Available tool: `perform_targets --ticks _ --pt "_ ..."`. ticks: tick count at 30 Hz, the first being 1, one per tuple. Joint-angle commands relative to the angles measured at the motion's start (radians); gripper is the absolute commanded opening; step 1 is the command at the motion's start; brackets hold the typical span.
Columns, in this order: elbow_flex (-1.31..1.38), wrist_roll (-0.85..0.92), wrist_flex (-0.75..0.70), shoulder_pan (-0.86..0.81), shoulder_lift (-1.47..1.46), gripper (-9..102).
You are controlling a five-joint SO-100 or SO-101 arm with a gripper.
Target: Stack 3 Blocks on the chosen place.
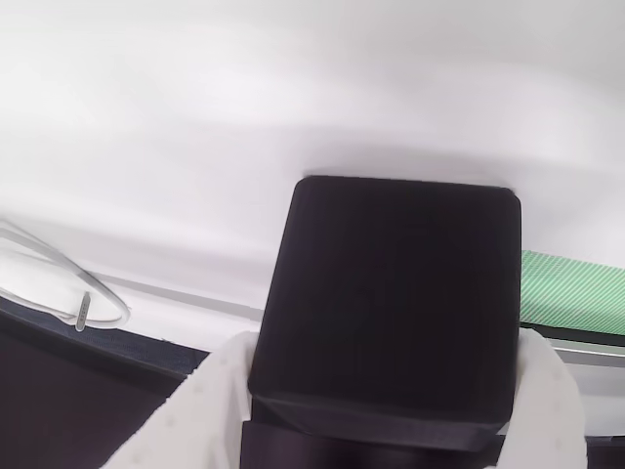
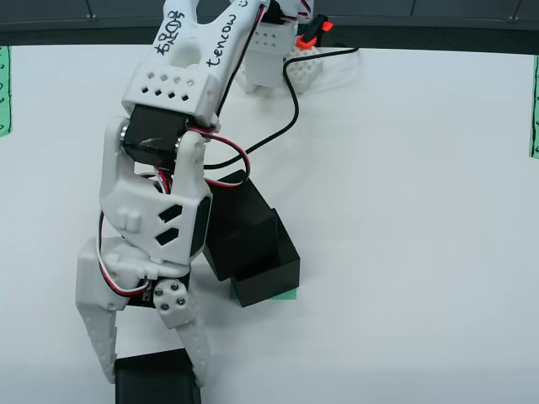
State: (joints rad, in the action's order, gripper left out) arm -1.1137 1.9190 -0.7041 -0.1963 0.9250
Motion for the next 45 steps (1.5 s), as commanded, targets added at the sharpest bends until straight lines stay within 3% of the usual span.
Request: perform_targets --ticks 1,36,45 --pt "-0.002 -0.006 0.014 -0.015 0.021 27" --pt "-0.106 -0.011 0.006 -0.067 0.321 23" --pt "-0.204 -0.012 0.006 -0.064 0.512 23"
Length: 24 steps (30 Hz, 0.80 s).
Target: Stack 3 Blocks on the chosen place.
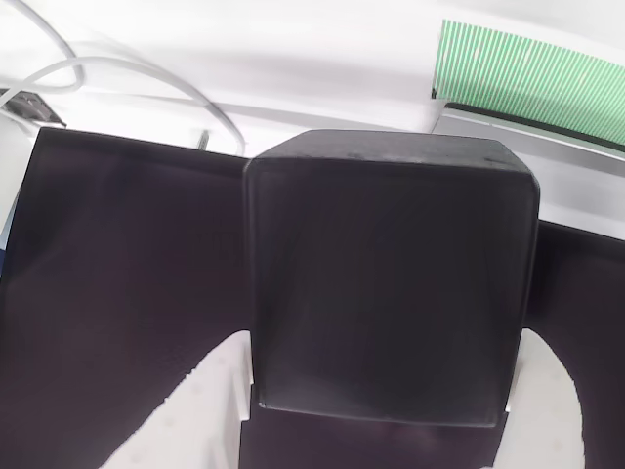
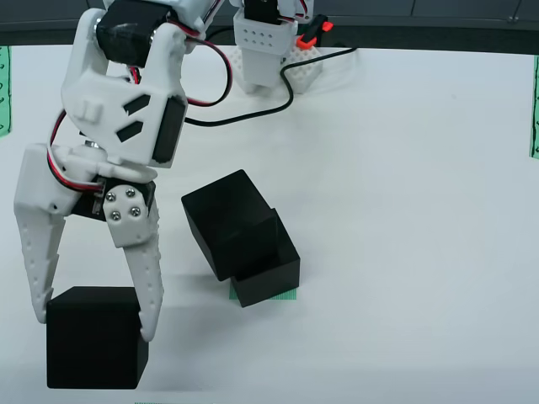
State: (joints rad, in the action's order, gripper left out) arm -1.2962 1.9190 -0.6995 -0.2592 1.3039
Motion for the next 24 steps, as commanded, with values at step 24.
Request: perform_targets --ticks 24 --pt "-0.571 -0.12 -0.041 0.184 0.916 23"
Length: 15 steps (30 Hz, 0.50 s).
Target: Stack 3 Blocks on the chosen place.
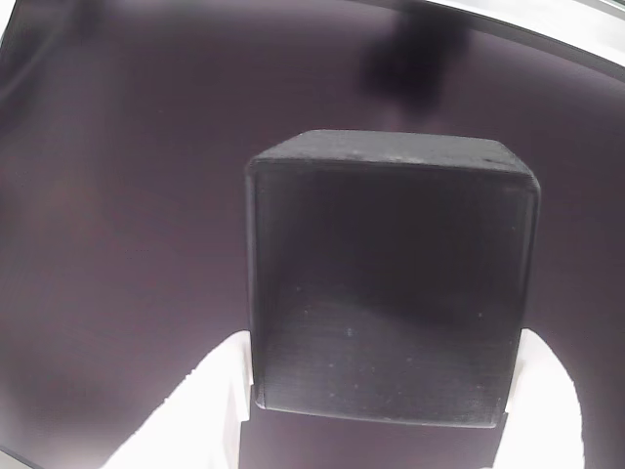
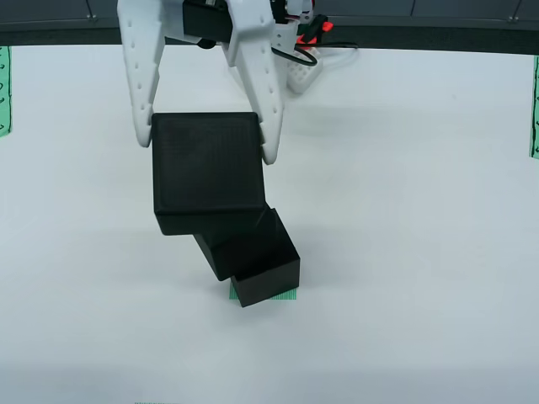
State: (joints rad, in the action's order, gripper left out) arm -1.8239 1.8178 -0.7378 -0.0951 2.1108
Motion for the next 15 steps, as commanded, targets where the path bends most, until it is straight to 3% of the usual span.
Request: perform_targets --ticks 1,12,15 --pt "-0.067 -0.023 -0.003 0.025 0.137 23" --pt "-0.305 -0.035 0.005 0.009 0.344 23" --pt "-0.377 -0.037 0.083 -0.009 0.376 23"
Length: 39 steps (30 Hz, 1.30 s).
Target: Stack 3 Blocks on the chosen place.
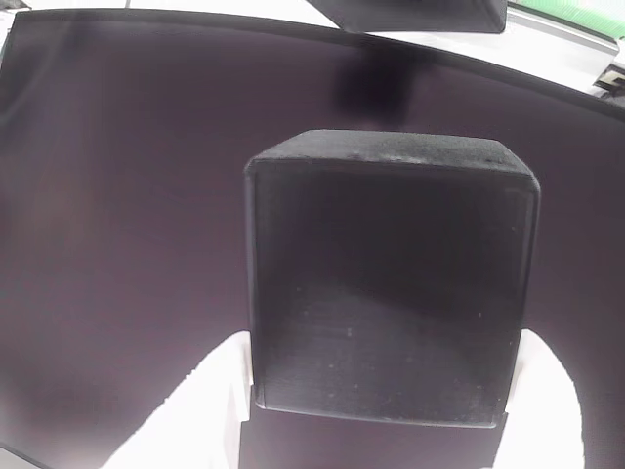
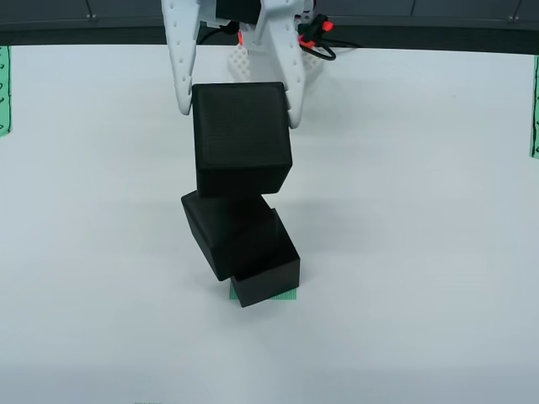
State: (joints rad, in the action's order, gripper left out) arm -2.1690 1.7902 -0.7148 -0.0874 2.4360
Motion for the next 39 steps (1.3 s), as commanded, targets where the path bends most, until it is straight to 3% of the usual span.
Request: perform_targets --ticks 1,39 --pt "-0.058 -0.009 0.092 -0.023 0.061 23" --pt "-0.525 -0.049 0.548 -0.074 0.235 23"
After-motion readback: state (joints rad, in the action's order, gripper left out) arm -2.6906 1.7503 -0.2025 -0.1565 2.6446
